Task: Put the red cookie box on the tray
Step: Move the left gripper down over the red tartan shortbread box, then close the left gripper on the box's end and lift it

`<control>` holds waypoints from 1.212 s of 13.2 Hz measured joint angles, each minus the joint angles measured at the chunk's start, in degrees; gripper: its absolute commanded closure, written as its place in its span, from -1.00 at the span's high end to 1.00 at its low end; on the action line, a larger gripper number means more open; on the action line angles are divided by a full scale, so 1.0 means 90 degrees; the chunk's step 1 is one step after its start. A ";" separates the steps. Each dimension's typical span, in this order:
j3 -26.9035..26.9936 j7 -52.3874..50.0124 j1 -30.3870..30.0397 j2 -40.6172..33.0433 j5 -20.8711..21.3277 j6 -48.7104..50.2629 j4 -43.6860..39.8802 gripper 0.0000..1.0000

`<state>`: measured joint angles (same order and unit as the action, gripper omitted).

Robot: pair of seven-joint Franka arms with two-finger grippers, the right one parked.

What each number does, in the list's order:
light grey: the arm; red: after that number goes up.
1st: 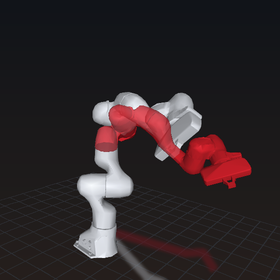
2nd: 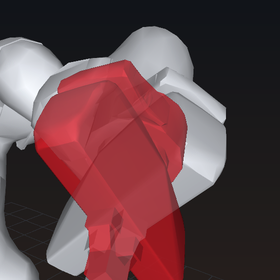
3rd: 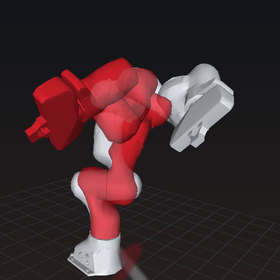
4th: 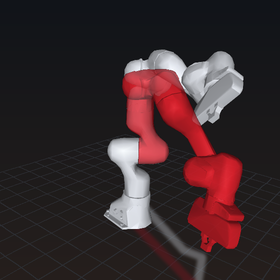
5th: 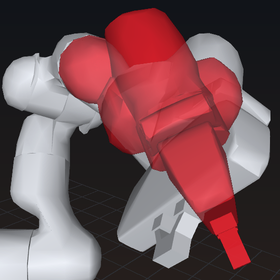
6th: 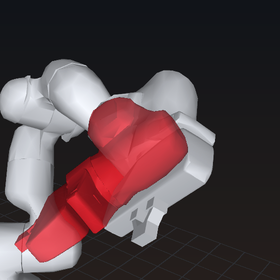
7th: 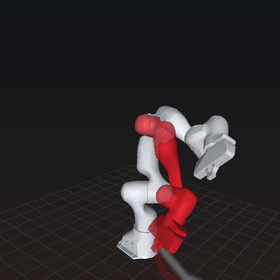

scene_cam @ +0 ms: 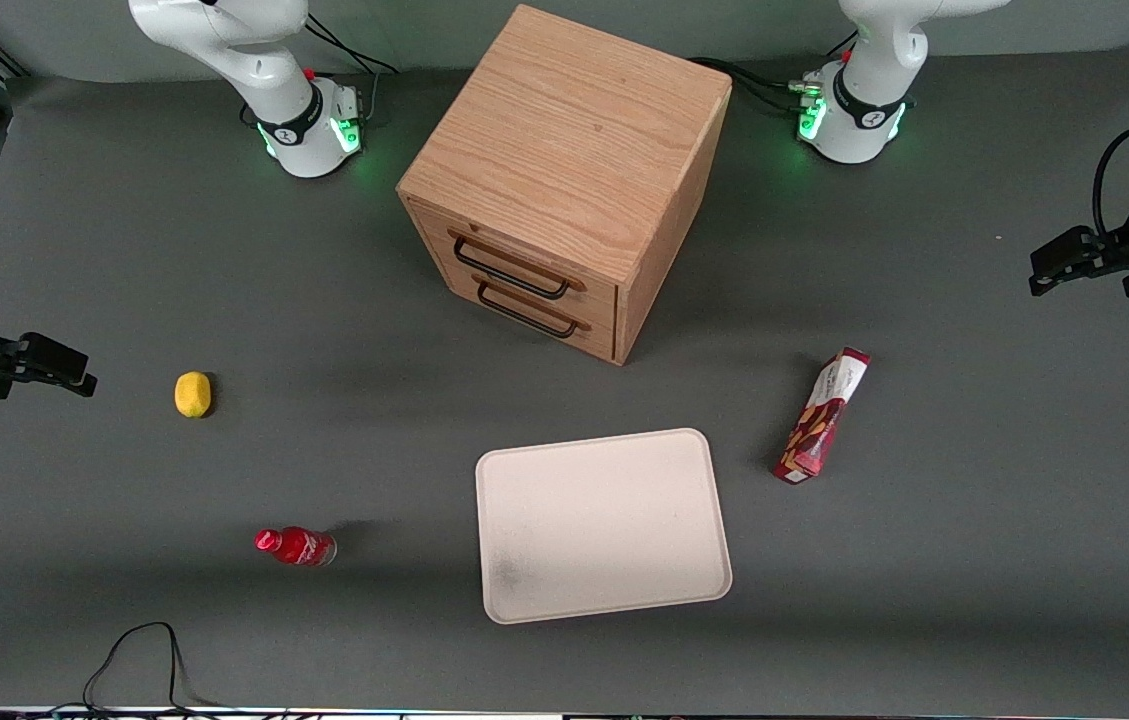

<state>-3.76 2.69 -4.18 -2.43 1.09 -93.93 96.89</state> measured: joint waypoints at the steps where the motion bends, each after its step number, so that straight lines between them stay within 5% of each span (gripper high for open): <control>1: 0.0000 -0.0003 0.0000 -0.0007 0.0001 0.0003 -0.0023 1.00; 9: -0.0022 0.1780 0.0153 0.0449 -0.0224 -0.0002 0.0132 1.00; 16: -0.0441 0.1729 0.1007 0.2427 -0.0212 -0.3543 0.1172 0.98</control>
<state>-7.73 18.25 4.88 19.42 -0.82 -125.82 107.44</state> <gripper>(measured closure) 0.009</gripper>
